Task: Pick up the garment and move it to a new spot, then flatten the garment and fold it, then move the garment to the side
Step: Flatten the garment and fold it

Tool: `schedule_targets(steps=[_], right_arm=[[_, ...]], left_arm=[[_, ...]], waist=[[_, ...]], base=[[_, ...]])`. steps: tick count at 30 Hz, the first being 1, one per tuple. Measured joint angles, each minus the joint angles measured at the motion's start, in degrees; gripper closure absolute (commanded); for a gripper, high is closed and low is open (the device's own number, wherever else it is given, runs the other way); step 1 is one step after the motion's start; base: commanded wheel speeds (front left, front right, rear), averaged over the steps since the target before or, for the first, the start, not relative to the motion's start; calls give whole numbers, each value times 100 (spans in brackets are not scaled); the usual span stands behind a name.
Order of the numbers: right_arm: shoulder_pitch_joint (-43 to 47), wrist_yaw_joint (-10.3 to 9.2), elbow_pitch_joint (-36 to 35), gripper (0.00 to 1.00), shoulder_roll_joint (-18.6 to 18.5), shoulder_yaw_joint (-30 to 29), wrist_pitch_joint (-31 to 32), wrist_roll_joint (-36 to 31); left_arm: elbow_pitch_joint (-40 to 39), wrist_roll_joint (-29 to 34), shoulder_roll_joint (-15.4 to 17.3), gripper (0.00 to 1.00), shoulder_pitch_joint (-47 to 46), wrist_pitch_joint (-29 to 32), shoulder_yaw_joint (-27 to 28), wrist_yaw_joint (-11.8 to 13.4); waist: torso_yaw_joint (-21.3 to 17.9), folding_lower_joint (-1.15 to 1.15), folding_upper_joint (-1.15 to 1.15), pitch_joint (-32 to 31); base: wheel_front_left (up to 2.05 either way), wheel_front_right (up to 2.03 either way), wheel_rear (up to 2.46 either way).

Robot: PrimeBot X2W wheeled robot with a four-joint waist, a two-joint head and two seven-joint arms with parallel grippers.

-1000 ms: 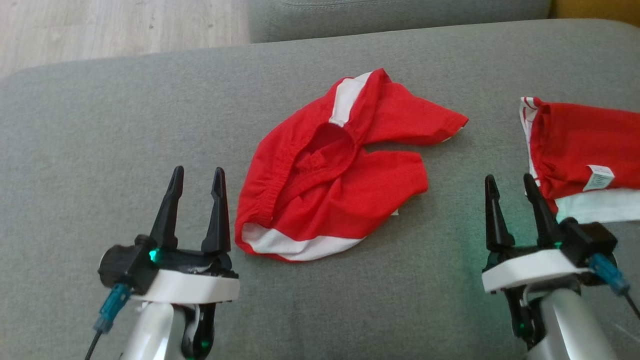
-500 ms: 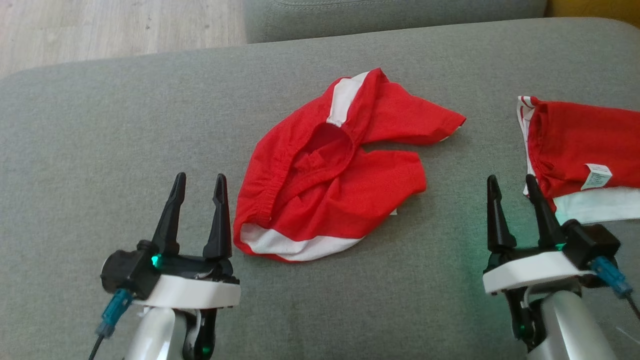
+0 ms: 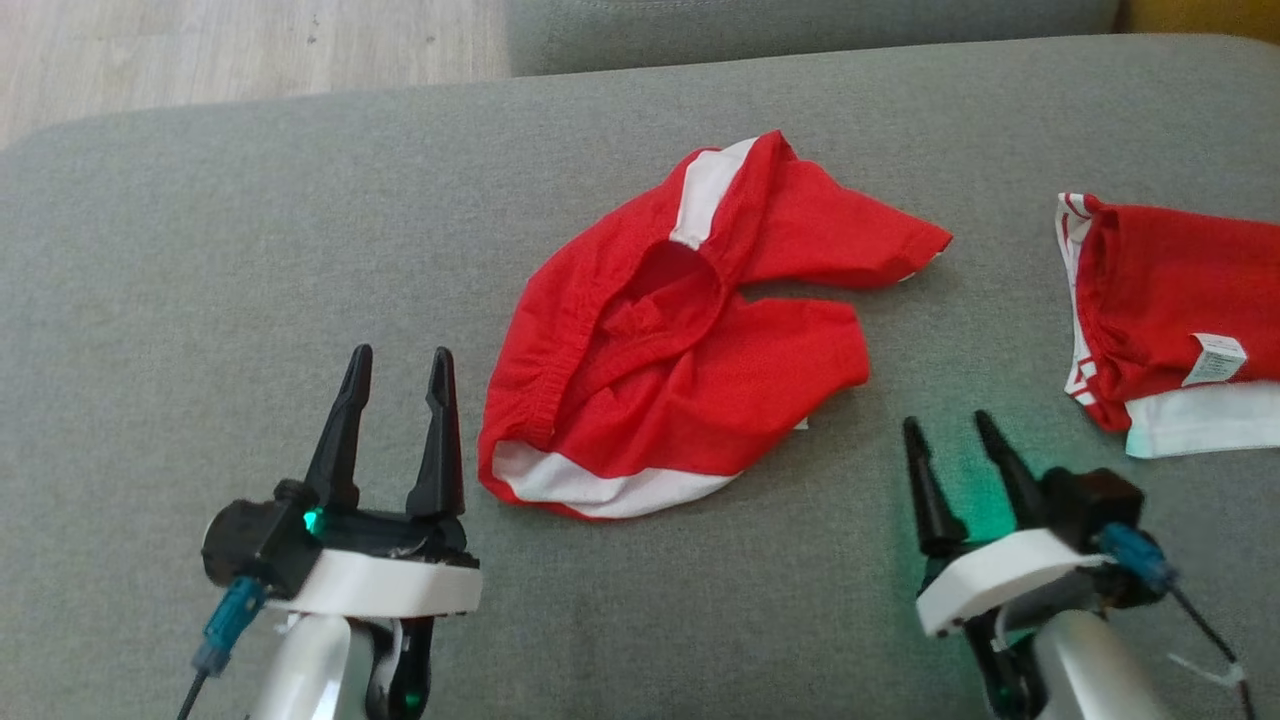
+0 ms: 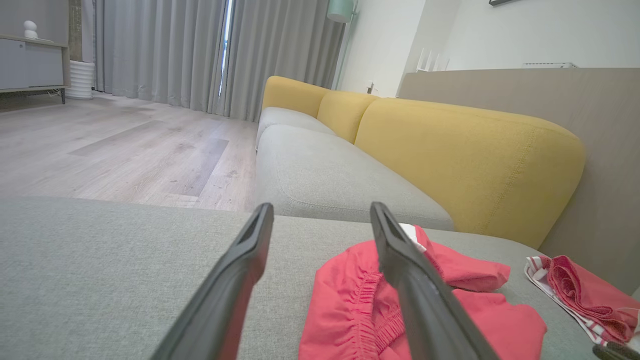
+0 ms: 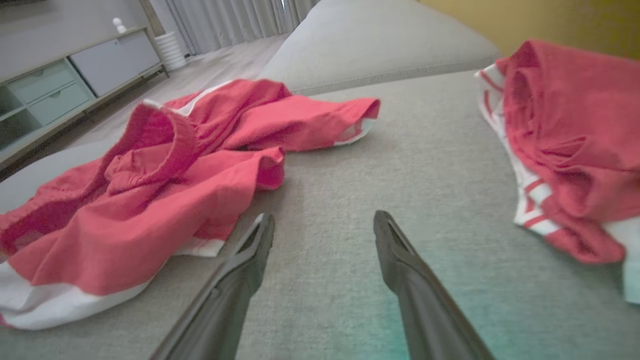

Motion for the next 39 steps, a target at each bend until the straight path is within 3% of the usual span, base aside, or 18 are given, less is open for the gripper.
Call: schedule_targets(steps=[10, 28, 29, 30, 35, 39], right_arm=[[-432, 0, 483, 0, -1, 861, 365, 343], [-1090, 0, 1379, 0, -21, 1523, 302, 449], [-1103, 0, 1400, 41, -21, 1558, 300, 449], [-1150, 0, 1460, 100, -22, 1627, 274, 432], [-1191, 0, 1603, 100, -23, 1624, 191, 266], [-1187, 0, 1742, 100, -20, 1248, 75, 126]], left_arm=[[15, 0, 1, 0, -22, 0, -29, 0], [123, 0, 1, 0, -130, 0, -46, 0], [123, 0, 1, 0, -129, 0, -45, 0], [123, 0, 1, 0, -129, 0, -45, 0], [123, 0, 1, 0, -128, 0, -35, 0], [122, 0, 0, 0, -120, 0, -22, 0]], waist=[[175, 0, 0, 99], [470, 0, 0, 220], [467, 0, 0, 215], [460, 0, 0, 211], [424, 0, 0, 180], [377, 0, 0, 126]], base=[[0, 0, 0], [0, 0, 0], [0, 0, 0], [0, 0, 0], [0, 0, 0], [0, 0, 0]])
